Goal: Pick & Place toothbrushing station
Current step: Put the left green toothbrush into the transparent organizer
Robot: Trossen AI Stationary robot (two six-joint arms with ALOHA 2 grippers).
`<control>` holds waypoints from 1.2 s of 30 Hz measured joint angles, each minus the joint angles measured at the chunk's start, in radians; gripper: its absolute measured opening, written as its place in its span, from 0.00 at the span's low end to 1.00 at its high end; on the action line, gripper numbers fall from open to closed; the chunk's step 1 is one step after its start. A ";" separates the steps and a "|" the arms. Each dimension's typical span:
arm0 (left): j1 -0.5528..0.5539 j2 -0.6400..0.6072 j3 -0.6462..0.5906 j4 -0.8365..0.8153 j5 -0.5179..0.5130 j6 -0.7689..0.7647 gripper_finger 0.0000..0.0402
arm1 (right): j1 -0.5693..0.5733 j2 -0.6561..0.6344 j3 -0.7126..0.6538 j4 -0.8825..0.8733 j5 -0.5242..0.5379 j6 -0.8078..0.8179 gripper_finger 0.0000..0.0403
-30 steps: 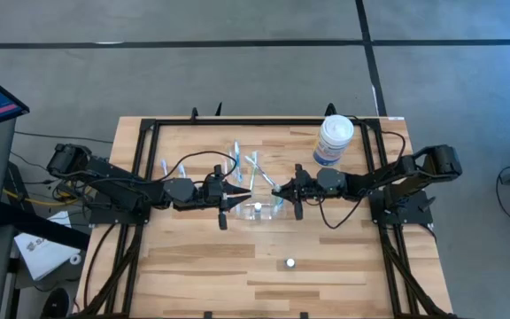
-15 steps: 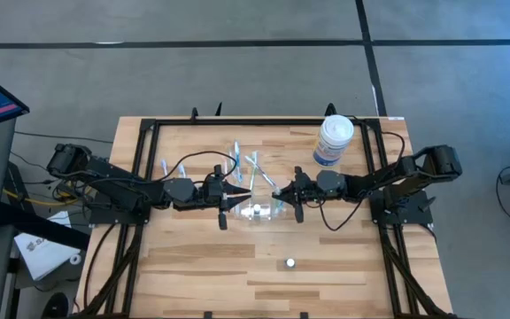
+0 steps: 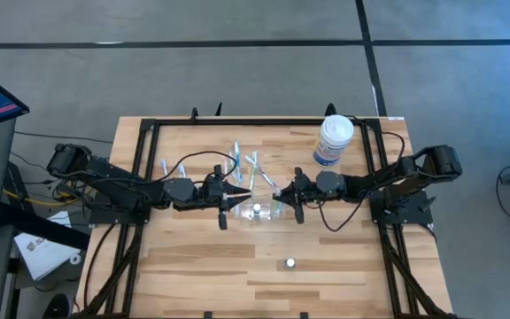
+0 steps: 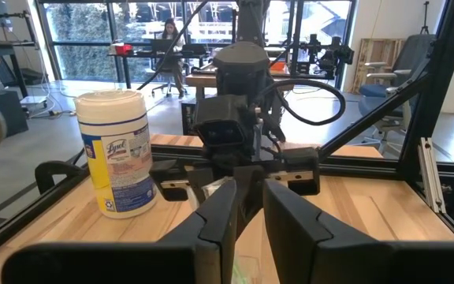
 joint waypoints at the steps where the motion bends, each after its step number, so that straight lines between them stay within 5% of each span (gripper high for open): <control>1: 0.000 0.000 0.000 0.000 0.000 0.000 0.15 | 0.003 0.000 0.000 0.001 0.000 0.000 0.11; 24: 0.000 0.000 0.000 0.000 0.000 0.000 0.15 | 0.025 0.000 0.000 0.030 -0.022 -0.079 0.13; 36: 0.000 0.000 0.000 0.000 0.000 0.000 0.15 | 0.031 -0.076 0.001 -0.022 -0.027 -0.102 0.32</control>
